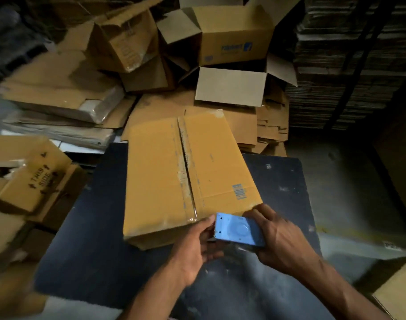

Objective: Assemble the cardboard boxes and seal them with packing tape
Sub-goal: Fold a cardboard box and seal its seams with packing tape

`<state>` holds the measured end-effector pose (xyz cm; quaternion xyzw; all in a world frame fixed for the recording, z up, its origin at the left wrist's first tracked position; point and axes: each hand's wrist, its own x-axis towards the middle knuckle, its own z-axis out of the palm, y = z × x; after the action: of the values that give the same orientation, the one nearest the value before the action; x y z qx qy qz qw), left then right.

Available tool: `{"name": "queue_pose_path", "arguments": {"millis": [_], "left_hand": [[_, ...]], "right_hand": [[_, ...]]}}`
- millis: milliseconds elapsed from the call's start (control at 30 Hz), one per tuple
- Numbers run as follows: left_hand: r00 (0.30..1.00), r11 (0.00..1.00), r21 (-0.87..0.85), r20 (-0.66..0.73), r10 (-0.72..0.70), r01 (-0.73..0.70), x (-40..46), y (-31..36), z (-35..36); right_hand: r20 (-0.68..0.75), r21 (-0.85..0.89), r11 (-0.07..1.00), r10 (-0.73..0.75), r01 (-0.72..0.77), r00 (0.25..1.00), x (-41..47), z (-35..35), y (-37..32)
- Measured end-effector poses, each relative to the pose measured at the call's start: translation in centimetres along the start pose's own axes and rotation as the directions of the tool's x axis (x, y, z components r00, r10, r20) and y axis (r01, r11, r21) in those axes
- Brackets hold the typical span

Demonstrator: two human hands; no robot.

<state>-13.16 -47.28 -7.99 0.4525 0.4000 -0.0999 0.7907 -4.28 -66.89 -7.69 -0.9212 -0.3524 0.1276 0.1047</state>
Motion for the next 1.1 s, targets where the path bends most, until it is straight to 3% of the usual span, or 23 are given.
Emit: {"name": "queue_pose_path", "arguments": {"millis": [100,200,300,367,467,533,633,800,1100], "left_hand": [[0.995,0.999,-0.047,-0.101,0.022,-0.027,-0.1,0.4,-3.6],[0.989,0.985,-0.164,-0.146,0.028,-0.052,-0.6,1.3,-6.4],[0.989,0.962,-0.258,-0.135,0.054,-0.088,-1.7,2.7,-8.0],[0.976,0.969,-0.194,-0.185,0.115,-0.151,-1.8,3.6,-9.2],[0.893,0.955,0.064,-0.341,0.293,-0.288,-1.5,5.2,-12.9],[0.842,0.937,0.120,-0.415,0.346,-0.327,-1.5,6.5,-16.1],[0.838,0.949,0.144,-0.444,0.316,-0.281,-1.9,6.8,-20.2],[0.801,0.948,0.203,-0.509,0.315,-0.243,-1.1,4.6,-20.4],[0.725,0.908,0.333,-0.556,0.407,-0.254,-2.1,3.2,-22.0]], "right_hand": [[0.083,-0.033,0.987,-0.151,0.155,0.985,3.0,-1.3,-3.3],[0.046,-0.006,0.945,-0.327,0.328,0.944,4.7,-2.5,-6.5],[0.007,0.022,0.912,-0.409,0.409,0.913,6.4,-3.3,-9.1],[0.018,0.001,0.898,-0.440,0.440,0.898,7.5,-3.9,-10.7],[0.101,-0.042,0.873,-0.480,0.486,0.872,8.4,-4.7,-11.7],[0.138,-0.078,0.875,-0.466,0.478,0.874,8.4,-5.7,-10.5],[0.195,-0.125,0.896,-0.398,0.425,0.896,8.4,-7.3,-7.8],[0.341,-0.173,0.892,-0.345,0.419,0.874,9.7,-5.4,-9.1],[0.334,-0.211,0.882,-0.340,0.422,0.879,11.2,-3.7,-12.5]]}}
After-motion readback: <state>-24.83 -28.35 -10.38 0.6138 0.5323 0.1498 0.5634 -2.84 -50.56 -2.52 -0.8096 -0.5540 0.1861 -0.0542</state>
